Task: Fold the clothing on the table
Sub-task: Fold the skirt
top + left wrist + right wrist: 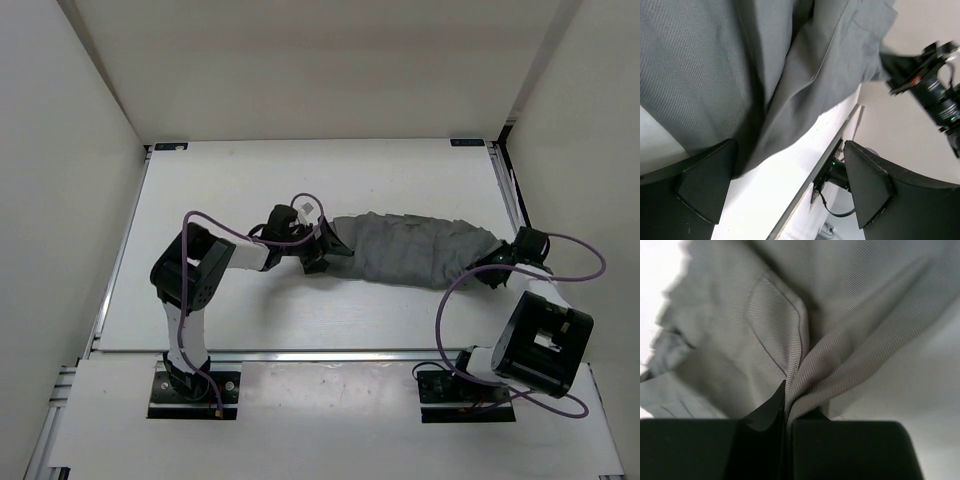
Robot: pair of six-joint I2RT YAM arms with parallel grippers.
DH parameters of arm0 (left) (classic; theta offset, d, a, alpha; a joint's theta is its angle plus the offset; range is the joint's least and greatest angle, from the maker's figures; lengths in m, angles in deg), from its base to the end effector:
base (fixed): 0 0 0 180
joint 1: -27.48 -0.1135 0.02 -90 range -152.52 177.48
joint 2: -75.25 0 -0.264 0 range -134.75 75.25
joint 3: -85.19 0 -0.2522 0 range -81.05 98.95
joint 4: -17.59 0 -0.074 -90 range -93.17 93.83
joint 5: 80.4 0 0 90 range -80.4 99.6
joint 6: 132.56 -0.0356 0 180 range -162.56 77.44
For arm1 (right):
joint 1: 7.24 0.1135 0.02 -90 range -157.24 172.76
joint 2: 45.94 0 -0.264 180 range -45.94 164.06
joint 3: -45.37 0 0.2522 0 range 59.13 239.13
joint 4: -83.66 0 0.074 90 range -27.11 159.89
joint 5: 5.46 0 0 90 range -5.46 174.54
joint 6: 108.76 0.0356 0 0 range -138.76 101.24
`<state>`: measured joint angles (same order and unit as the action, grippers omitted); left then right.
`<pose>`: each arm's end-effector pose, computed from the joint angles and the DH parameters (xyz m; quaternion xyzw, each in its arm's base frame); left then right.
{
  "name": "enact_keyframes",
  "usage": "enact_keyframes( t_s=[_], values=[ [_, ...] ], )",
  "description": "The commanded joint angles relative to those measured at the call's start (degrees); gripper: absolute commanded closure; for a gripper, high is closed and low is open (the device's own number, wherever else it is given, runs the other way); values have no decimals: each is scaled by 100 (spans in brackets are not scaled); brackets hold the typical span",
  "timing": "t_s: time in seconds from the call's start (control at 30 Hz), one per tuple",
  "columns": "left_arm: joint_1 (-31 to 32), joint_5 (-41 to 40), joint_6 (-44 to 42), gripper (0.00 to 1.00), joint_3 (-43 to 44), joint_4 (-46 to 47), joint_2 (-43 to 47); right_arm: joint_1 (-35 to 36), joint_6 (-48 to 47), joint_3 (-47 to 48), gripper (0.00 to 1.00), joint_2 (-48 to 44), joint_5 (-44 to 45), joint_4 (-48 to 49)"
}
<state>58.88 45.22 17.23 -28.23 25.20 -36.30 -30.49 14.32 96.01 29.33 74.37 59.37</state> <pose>0.3112 -0.2142 0.1183 -0.0778 0.8606 -0.4934 0.0995 0.2357 -0.0944 0.1815 0.4128 0.8370 0.1126 0.3411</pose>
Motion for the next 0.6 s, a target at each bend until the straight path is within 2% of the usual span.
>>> enact_keyframes(
  t_s=[0.0,0.1,0.23,0.37,0.4,0.47,0.53,0.57],
  values=[
    [6,-274,-161,1,35,-449,536,127,427,-252,100,-90,-240,112],
    [-2,-266,-64,1,255,-528,520,337,217,-314,100,-257,-126,235],
    [-177,-345,-345,1,80,-748,389,838,-738,-138,100,-705,103,638],
    [-240,-249,-451,1,-79,-730,-15,2155,-2389,-93,100,-1363,804,1410],
    [-205,-170,-485,1,-18,-687,-129,2601,-2620,-111,100,-1452,789,1726],
    [-99,-126,-398,1,140,-634,-350,3236,-3497,-85,99,-1602,763,1947],
    [50,-73,-381,2,377,-607,-543,4148,-3948,29,100,-1490,710,1975],
    [68,-64,-346,1,431,-616,-578,4283,-4254,56,100,-1454,623,1993]
  ],
)
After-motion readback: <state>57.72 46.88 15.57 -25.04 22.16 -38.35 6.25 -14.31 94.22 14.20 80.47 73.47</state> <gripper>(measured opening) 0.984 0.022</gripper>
